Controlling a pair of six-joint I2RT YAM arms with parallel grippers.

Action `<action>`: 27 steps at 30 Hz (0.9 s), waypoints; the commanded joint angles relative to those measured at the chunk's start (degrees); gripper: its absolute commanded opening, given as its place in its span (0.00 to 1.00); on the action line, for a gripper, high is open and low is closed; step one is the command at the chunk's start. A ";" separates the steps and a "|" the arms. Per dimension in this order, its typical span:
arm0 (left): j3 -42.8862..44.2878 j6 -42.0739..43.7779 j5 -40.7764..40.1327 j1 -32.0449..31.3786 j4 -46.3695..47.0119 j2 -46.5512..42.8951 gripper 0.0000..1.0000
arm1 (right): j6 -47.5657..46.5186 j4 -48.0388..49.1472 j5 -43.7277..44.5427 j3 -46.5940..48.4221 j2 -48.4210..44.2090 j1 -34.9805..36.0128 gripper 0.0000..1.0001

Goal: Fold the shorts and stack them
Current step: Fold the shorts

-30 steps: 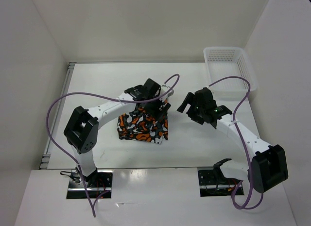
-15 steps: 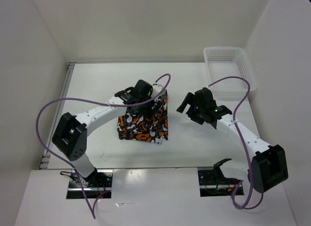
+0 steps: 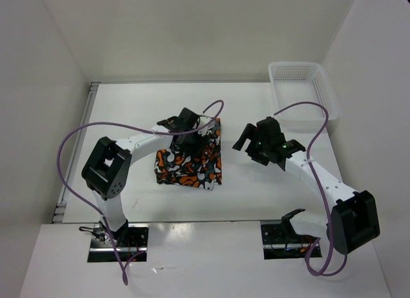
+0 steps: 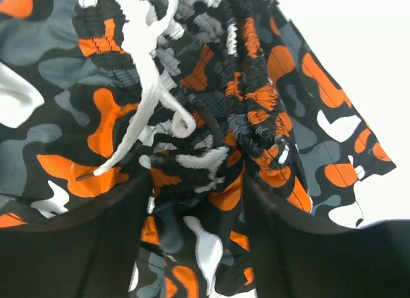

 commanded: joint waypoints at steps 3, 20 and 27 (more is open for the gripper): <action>1.32 0.23 3.23 -0.15 2.70 -0.73 0.53 | -0.64 0.70 -0.07 -0.68 0.07 -0.24 0.99; 2.37 0.23 10.87 -1.73 5.34 -10.22 0.00 | -0.64 0.70 -0.07 -0.68 0.59 -0.24 0.99; 1.24 0.23 11.66 -2.87 6.91 -8.47 0.00 | -0.64 1.23 -0.69 -0.68 1.12 -0.24 0.99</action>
